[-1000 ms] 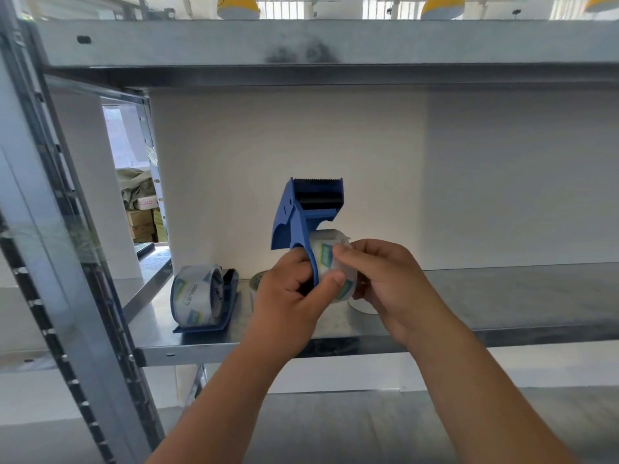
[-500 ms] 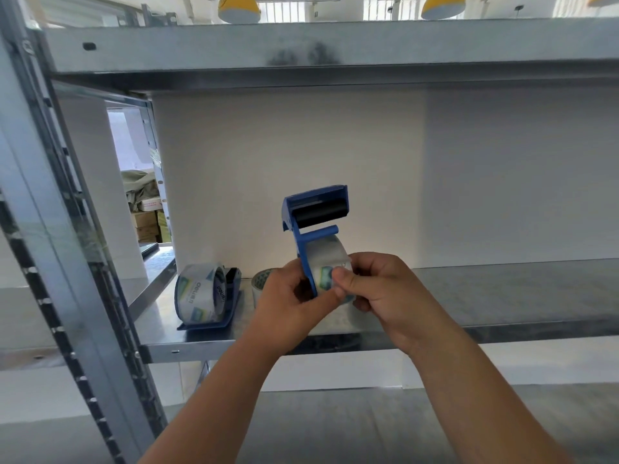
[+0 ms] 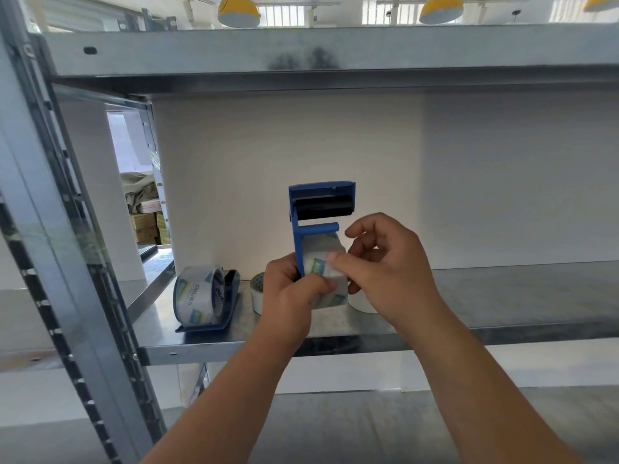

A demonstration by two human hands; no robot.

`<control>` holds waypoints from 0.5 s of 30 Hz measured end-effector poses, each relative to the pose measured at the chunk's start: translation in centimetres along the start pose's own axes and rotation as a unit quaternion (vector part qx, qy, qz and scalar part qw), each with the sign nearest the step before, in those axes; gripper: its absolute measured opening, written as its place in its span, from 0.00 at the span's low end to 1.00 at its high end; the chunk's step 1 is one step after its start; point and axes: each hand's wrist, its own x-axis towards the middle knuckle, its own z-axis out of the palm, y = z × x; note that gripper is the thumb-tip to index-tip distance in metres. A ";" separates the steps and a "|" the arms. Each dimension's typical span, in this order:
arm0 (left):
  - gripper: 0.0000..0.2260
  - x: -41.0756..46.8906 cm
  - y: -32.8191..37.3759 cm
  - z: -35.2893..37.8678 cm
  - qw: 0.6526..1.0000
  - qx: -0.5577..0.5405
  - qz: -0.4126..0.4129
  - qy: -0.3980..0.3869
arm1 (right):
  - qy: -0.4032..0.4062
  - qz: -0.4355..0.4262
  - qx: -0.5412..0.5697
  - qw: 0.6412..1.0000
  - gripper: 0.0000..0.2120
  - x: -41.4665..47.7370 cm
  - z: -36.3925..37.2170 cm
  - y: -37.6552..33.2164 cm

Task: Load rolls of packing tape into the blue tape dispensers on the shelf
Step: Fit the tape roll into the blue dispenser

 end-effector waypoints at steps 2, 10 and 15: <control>0.07 -0.4 -0.2 0.0 1.000 -0.016 -0.012 -0.002 | 0.003 -0.045 -0.020 0.999 0.09 0.1 0.1 0.1; 0.05 -1.6 0.1 -0.4 0.999 0.018 -0.051 0.000 | -0.030 -0.037 -0.049 0.998 0.06 0.7 0.8 0.8; 0.13 -1.9 1.4 0.2 0.993 0.097 -0.069 0.006 | 0.000 -0.032 -0.053 0.998 0.11 1.3 1.5 0.5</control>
